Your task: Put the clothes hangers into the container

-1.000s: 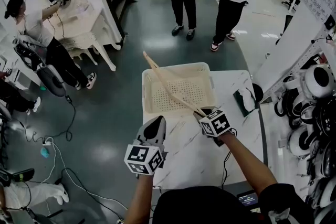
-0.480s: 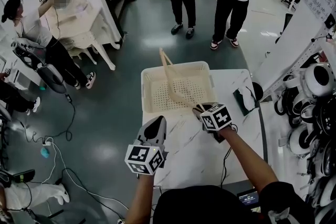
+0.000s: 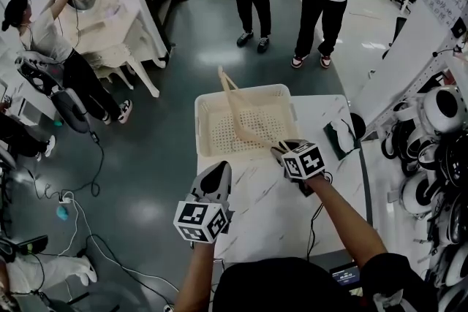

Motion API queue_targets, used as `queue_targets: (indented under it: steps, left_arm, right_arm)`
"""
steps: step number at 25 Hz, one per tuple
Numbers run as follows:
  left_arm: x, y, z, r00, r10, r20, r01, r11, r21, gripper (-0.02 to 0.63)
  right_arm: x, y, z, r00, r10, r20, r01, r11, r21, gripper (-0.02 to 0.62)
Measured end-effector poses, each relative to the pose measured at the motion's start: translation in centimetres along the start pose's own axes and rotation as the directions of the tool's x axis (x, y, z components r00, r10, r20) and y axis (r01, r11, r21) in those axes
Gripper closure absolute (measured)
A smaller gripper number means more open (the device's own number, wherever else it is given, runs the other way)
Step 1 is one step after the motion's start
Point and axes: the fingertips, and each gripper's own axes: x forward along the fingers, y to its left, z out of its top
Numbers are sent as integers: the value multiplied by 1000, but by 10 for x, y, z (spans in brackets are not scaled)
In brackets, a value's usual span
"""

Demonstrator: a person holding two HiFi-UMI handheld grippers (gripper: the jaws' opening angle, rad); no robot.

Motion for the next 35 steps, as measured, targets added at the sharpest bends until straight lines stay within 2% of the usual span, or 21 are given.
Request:
queue_targets:
  steps: [17,29,35]
  left_arm:
    - [3,-8,0,1000,-12,3,12,1000,-2,601]
    - [-1,-10,6,1000,-19,14,19,1000,4,601]
    - [-3,-18,7,1000,-25,17,25,1000,7,601]
  right_arm:
    - [-22,-42,7,991,-123,54,122,992,24,465]
    - [-47,-68,21,956,-260,139,260,965,13,465]
    - [-58,-66,26,951,-260,166,260,965,18,465]
